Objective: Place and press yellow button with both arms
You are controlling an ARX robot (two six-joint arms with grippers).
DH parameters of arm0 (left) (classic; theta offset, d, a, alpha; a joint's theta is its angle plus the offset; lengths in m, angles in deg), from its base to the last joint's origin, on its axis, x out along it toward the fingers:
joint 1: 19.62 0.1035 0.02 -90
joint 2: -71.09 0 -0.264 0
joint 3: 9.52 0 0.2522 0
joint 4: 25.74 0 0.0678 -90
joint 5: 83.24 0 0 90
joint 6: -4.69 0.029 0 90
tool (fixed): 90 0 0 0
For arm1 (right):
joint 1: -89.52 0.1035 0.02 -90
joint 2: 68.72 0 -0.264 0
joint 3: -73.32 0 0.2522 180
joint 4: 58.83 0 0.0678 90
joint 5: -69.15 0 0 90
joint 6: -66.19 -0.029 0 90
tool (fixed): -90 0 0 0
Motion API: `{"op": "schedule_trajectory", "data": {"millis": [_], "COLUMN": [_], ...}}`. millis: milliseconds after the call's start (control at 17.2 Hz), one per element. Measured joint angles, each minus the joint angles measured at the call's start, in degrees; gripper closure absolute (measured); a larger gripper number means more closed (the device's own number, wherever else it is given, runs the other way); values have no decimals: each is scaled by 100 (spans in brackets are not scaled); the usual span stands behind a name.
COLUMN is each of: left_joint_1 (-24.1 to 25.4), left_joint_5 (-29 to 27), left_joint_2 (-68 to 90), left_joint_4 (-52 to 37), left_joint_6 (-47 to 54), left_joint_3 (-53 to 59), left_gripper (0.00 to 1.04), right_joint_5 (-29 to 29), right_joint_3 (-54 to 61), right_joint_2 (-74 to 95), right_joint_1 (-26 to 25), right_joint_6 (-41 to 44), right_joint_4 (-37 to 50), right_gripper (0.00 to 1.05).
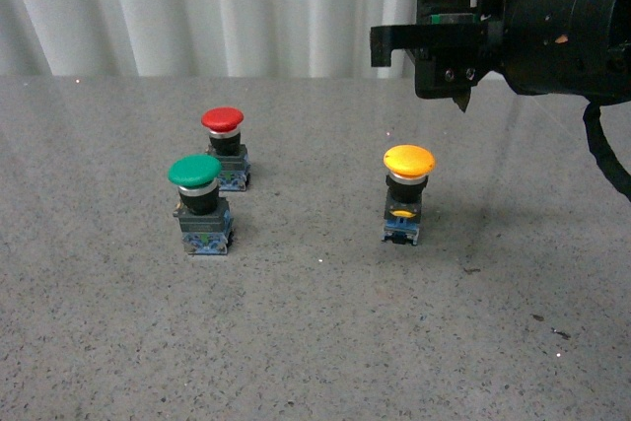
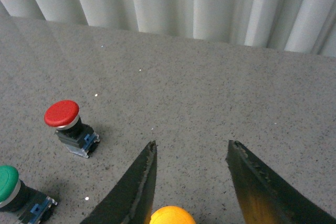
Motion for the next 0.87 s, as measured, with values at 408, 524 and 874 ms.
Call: {"op": "schedule_trajectory", "data": {"millis": [408,524,874], "left_joint_1": [0,0,0], "left_joint_5": [0,0,0], "left_joint_2": [0,0,0], "left_joint_4": [0,0,0], "left_joint_6": [0,0,0], "left_joint_3": [0,0,0], "left_gripper": [7,7,7], "right_joint_5": [-74,-131,-203], "right_joint_3": [61,153,243], "right_joint_2": [39,39,205], "right_joint_1": [76,179,299], "right_joint_6": [39,39,105], "right_joint_4": [-72,-136,-291], "right_gripper": [103,103,103]}}
